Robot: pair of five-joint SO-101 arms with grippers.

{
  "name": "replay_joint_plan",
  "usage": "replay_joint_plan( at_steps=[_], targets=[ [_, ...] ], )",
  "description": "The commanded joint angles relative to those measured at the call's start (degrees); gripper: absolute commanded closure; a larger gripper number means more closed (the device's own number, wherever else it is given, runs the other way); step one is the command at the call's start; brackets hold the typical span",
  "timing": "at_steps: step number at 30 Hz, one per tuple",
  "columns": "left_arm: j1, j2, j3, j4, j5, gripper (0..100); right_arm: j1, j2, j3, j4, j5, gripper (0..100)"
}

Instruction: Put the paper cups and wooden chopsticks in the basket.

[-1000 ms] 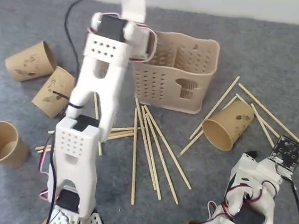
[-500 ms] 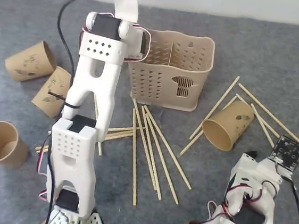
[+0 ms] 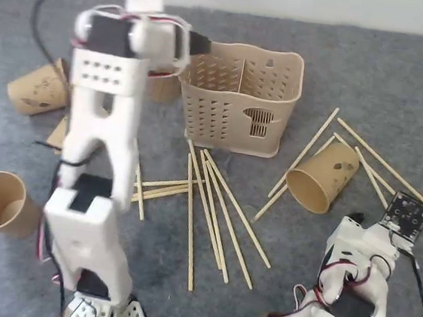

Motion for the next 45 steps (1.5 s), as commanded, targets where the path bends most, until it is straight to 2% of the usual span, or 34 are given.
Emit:
replay_joint_plan(
  at_steps=[1, 7, 10, 13, 30, 37, 45],
  targets=[
    [-3.4, -9.4, 3.8, 1.9, 0.9, 69, -0.6, -0.7, -0.7, -1.4, 0.9, 88.7],
    [-7.5, -15.3, 14.4, 1.6, 0.0, 69, -0.2, -0.7, -1.2, -0.4, 1.1, 89.0],
    [-7.9, -15.3, 18.6, -1.1, -2.3, 69, 0.5, -0.7, -3.9, 4.3, 2.8, 89.0],
    [-9.0, -15.3, 24.3, -6.5, -2.4, 69, 2.7, -0.7, -5.4, 5.9, 2.5, 89.0],
    [-7.7, -15.1, 46.3, -37.5, -2.4, 69, 2.8, -0.6, -4.2, 3.6, 2.5, 88.7],
    [-7.5, -8.0, 42.0, -38.6, -2.9, 69, 2.8, -0.7, -4.2, 3.8, 2.5, 88.7],
    [-7.2, 3.6, 25.4, -32.2, -5.3, 69, 2.8, -0.7, -4.1, 3.8, 2.6, 88.7]
  ],
)
